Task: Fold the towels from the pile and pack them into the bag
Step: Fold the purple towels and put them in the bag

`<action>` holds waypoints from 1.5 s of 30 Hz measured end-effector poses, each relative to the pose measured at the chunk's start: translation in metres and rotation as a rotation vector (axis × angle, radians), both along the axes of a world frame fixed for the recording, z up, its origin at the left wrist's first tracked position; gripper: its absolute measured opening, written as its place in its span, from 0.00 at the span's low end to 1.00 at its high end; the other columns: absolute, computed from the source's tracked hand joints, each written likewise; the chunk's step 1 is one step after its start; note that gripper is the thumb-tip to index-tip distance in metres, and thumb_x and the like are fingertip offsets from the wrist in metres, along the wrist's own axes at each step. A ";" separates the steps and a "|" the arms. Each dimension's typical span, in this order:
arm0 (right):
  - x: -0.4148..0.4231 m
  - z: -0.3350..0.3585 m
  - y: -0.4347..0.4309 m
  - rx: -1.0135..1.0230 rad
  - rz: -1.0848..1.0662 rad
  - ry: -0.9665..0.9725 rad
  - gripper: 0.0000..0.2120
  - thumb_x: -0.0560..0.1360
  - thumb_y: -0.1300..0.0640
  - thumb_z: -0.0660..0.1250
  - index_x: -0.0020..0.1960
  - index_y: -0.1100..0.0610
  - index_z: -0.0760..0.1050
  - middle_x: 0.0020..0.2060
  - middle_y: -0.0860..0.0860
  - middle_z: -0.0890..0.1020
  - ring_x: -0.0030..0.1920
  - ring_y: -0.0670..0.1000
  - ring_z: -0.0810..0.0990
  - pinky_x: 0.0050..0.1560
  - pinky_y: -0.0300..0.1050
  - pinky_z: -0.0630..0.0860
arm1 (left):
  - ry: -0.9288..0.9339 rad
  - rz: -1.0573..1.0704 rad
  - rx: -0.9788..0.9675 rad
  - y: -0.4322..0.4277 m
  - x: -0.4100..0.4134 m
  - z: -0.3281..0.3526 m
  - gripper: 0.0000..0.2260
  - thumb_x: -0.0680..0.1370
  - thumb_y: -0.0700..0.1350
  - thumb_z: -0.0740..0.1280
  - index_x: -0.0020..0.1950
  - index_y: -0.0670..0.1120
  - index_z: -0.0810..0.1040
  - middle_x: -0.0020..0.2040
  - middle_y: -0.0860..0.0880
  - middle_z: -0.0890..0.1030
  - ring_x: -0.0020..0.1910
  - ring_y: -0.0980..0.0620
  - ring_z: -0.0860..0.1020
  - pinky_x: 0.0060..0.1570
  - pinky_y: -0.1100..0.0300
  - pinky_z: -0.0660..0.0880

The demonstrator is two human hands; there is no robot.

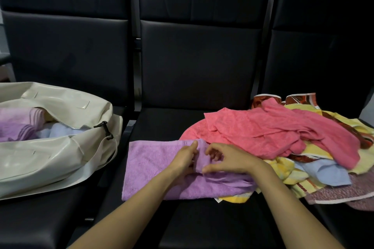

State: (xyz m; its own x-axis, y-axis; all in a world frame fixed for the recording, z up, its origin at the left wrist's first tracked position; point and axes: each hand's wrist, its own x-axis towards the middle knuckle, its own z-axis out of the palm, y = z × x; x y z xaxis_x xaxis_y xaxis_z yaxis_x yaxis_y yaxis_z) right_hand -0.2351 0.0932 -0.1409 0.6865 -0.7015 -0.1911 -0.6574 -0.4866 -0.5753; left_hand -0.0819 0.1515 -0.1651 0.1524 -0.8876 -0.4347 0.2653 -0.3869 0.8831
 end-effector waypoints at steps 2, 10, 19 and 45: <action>0.002 0.004 0.003 -0.033 0.020 0.100 0.33 0.62 0.37 0.76 0.59 0.50 0.68 0.48 0.42 0.75 0.44 0.42 0.74 0.41 0.38 0.70 | 0.068 0.029 -0.017 -0.001 0.000 0.005 0.16 0.82 0.52 0.58 0.51 0.40 0.75 0.40 0.45 0.78 0.37 0.49 0.80 0.34 0.57 0.78; -0.012 0.005 -0.024 -0.324 -0.356 -0.136 0.08 0.75 0.66 0.61 0.52 0.58 0.73 0.42 0.55 0.80 0.43 0.57 0.78 0.39 0.48 0.70 | -0.137 -0.027 -0.074 -0.006 0.036 0.026 0.07 0.81 0.45 0.62 0.49 0.41 0.73 0.49 0.42 0.80 0.40 0.48 0.80 0.41 0.56 0.79; -0.025 -0.016 -0.038 -0.568 -0.539 -0.082 0.08 0.75 0.66 0.64 0.53 0.63 0.77 0.49 0.59 0.79 0.52 0.60 0.76 0.49 0.49 0.72 | -1.443 -0.072 0.342 0.011 0.134 -0.017 0.16 0.80 0.38 0.55 0.67 0.35 0.62 0.66 0.33 0.66 0.66 0.33 0.66 0.66 0.47 0.63; -0.008 -0.047 -0.052 -0.563 -0.462 -0.063 0.04 0.75 0.62 0.65 0.44 0.55 0.72 0.44 0.52 0.77 0.51 0.56 0.72 0.48 0.47 0.63 | -0.867 0.226 0.144 0.008 0.146 -0.015 0.06 0.70 0.41 0.72 0.43 0.42 0.78 0.42 0.45 0.81 0.45 0.45 0.79 0.42 0.56 0.74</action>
